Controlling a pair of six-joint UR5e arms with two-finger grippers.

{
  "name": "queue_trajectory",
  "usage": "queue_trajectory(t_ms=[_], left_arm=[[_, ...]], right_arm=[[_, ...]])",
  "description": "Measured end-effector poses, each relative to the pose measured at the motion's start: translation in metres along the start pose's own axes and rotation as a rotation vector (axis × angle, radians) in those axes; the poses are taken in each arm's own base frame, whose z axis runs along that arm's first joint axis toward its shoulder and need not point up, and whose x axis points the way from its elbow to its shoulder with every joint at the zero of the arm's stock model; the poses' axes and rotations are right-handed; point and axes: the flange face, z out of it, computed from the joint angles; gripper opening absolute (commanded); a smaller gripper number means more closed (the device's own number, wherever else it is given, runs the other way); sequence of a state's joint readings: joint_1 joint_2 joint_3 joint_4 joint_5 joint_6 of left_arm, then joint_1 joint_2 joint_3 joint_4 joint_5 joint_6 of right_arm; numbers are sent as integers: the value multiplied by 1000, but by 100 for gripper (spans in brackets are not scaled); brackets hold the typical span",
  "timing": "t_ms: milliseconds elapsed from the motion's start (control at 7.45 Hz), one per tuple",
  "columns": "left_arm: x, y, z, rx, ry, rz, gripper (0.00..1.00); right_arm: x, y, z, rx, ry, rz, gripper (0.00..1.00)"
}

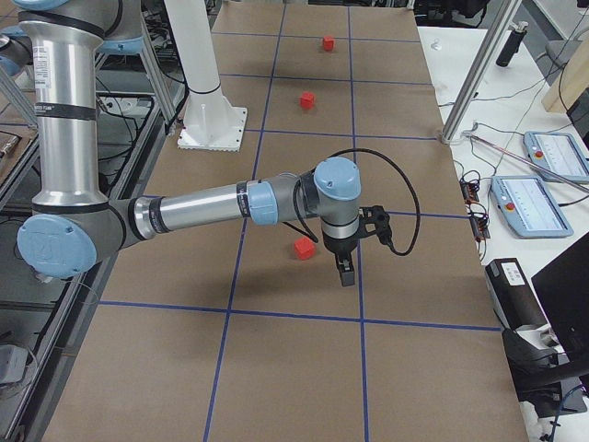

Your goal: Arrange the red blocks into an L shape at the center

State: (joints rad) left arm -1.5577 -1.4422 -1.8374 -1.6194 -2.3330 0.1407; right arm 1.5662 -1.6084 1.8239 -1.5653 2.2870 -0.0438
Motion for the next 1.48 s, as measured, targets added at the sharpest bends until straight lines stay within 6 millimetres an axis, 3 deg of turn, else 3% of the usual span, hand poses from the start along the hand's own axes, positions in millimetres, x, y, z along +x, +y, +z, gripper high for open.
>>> queue_trajectory(t_ms=[403, 671, 940, 1208, 1477], left_arm=[[1, 2, -1, -1, 1, -3, 100], [1, 2, 0, -4, 1, -6, 100], [0, 3, 1, -8, 1, -9, 100], [-1, 4, 2, -13, 2, -15, 100], [-3, 6, 4, -19, 2, -19, 100]], right_arm=[[-4, 2, 0, 9, -20, -16, 99], [-34, 2, 6, 58, -143, -113, 99], [-79, 17, 45, 33, -223, -224, 99], [-137, 24, 94, -17, -189, -265, 99], [-175, 50, 131, -22, -163, -257, 99]])
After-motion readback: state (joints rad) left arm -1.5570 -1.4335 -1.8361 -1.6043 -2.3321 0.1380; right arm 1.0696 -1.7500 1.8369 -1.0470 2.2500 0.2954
